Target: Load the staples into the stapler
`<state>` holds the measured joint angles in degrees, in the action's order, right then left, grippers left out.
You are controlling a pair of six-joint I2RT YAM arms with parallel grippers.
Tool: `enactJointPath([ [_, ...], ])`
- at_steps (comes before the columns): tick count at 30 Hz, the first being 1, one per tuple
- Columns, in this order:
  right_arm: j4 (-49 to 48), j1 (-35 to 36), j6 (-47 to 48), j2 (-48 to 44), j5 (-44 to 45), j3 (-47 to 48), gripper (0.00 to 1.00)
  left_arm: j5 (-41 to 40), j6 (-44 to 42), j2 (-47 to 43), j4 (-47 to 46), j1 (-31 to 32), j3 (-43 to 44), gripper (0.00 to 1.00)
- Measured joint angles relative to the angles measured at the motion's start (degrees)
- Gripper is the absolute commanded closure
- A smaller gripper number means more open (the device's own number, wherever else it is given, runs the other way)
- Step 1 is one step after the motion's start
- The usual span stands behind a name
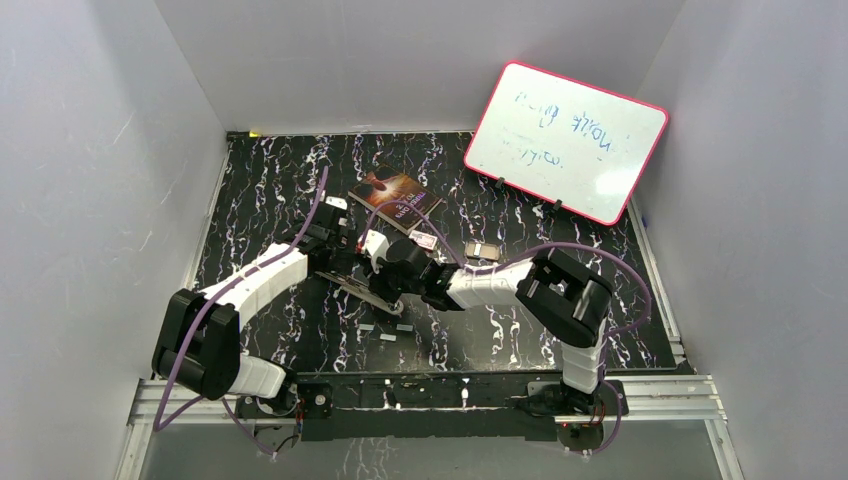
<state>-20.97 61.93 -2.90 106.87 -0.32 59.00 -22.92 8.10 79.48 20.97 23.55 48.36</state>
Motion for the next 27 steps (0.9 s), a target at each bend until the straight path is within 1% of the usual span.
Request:
enactJointPath([
  [11,0.0,0.0,-1.0,0.5,0.4,0.3,0.77,0.0,0.0,0.0,0.0,0.3,-0.1,0.09],
  [18,1.3,0.0,-1.4,0.5,0.4,0.3,0.74,-0.1,0.0,0.0,0.0,0.3,-0.2,0.09],
  [27,1.6,0.0,-1.3,0.5,0.3,0.3,0.73,-0.1,0.0,0.0,0.0,0.3,-0.2,0.09],
])
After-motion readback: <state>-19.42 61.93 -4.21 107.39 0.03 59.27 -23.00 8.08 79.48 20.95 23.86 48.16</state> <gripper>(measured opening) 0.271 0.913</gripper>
